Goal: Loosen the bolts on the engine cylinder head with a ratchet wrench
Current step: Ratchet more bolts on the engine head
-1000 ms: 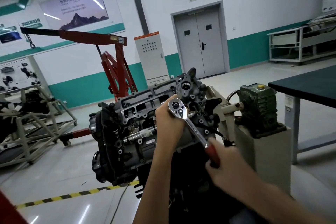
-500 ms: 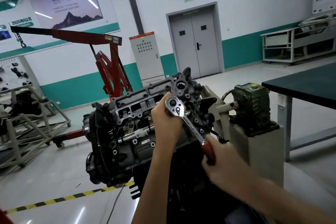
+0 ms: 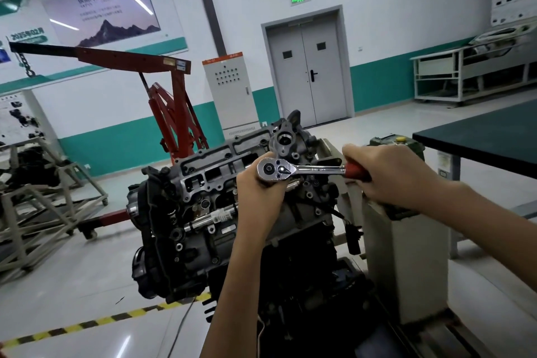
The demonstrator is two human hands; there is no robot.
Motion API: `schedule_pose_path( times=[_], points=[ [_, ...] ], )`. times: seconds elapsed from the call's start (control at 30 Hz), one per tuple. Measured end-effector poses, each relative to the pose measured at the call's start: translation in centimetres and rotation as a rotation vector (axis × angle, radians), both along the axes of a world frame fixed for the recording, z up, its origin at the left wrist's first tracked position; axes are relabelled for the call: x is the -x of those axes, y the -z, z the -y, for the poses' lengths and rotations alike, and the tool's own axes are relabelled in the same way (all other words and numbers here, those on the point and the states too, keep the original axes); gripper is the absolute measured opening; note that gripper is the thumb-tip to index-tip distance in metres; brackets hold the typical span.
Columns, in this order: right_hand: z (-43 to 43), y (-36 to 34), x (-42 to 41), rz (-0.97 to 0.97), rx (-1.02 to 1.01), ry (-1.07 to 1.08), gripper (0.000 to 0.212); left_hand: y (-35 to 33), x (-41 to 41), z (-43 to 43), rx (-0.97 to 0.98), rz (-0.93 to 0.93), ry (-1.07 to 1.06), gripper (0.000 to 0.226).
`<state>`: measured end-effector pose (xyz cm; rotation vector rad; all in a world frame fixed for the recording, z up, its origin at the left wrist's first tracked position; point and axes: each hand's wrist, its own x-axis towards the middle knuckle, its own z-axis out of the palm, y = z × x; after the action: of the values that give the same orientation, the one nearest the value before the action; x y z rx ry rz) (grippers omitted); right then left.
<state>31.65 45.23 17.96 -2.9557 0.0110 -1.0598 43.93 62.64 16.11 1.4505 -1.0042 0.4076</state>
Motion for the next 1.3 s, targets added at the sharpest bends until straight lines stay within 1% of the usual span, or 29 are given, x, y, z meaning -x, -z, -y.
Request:
schedule_pose_path(
  times=[0.07, 0.13, 0.2, 0.3, 0.37, 0.4, 0.43, 0.5, 0.57, 0.63, 0.7, 0.73, 0.83, 0.87, 0.93, 1.0, 1.1, 1.17, 1.2, 1.23, 1.3],
  points=[
    [-0.2, 0.5, -0.1, -0.019, -0.025, 0.014, 0.015, 0.0, -0.1, 0.0, -0.003, 0.011, -0.008, 0.042],
    [-1.7, 3.0, 0.4, -0.072, -0.135, 0.022, 0.018, 0.2, -0.2, 0.0, 0.001, 0.031, -0.036, 0.041],
    [-4.7, 6.0, 1.0, -0.089, -0.366, -0.046, 0.020, 0.4, -0.2, 0.2, 0.014, 0.034, -0.064, 0.039],
    [-10.9, 9.0, 0.7, 0.020, -0.731, -0.157, 0.031, 0.6, 0.3, 0.7, 0.091, 0.004, -0.099, 0.031],
    [-14.3, 9.9, 0.0, 0.060, -0.890, -0.227, 0.034, 0.5, 0.6, 0.6, 0.136, 0.027, -0.106, 0.029],
    [-15.1, 10.1, -0.3, 0.067, -0.931, -0.244, 0.033, 0.4, 0.6, 0.5, 0.135, 0.034, -0.103, 0.029],
    [-15.0, 10.0, -0.4, 0.067, -0.932, -0.243, 0.034, 0.3, 0.5, 0.3, 0.119, 0.029, -0.094, 0.029],
    [-12.7, 9.6, 0.0, 0.018, -0.820, -0.220, 0.033, 0.1, 0.3, 0.1, 0.073, -0.020, -0.081, 0.033],
    [-9.1, 8.5, 0.5, -0.066, -0.619, -0.162, 0.025, 0.1, 0.0, 0.0, 0.036, -0.069, -0.097, 0.038],
    [-5.3, 6.6, 0.7, -0.107, -0.364, -0.098, 0.024, 0.2, -0.1, 0.0, 0.022, -0.043, -0.097, 0.037],
    [-2.4, 3.7, 0.3, -0.075, -0.137, -0.027, 0.022, 0.3, -0.1, 0.0, 0.038, -0.015, -0.077, 0.034],
    [-1.3, 2.3, 0.1, -0.035, -0.062, -0.003, 0.022, 0.4, -0.1, 0.0, 0.045, -0.015, -0.066, 0.033],
    [-0.1, 0.0, -0.6, -0.001, 0.039, 0.018, 0.020, 0.3, -0.1, -0.1, 0.057, -0.025, -0.039, 0.034],
    [-0.2, 0.3, -0.5, -0.003, 0.026, 0.023, 0.019, 0.4, -0.1, -0.2, 0.059, -0.012, -0.040, 0.035],
    [-1.4, 2.4, 0.0, -0.015, -0.085, 0.005, 0.019, 0.5, 0.1, -0.2, 0.079, 0.028, -0.062, 0.034],
    [-3.9, 5.5, 0.5, -0.015, -0.259, -0.046, 0.021, 0.7, 0.3, 0.2, 0.129, 0.040, -0.112, 0.032],
    [-9.3, 9.1, 0.2, 0.068, -0.575, -0.101, 0.029, 0.7, 0.7, 1.2, 0.188, 0.023, -0.161, 0.029],
    [-12.5, 10.4, -0.5, 0.068, -0.754, -0.149, 0.031, 0.6, 0.8, 1.4, 0.190, 0.003, -0.131, 0.028],
    [-13.3, 10.8, -0.7, 0.065, -0.808, -0.181, 0.028, 0.6, 0.7, 1.3, 0.185, -0.018, -0.097, 0.027],
    [-13.4, 11.0, -0.8, 0.057, -0.816, -0.190, 0.023, 0.6, 0.6, 1.1, 0.175, -0.050, -0.061, 0.027],
    [-11.6, 10.4, -0.4, 0.027, -0.698, -0.168, 0.023, 0.4, 0.4, 0.7, 0.121, -0.082, -0.055, 0.032]
  ],
)
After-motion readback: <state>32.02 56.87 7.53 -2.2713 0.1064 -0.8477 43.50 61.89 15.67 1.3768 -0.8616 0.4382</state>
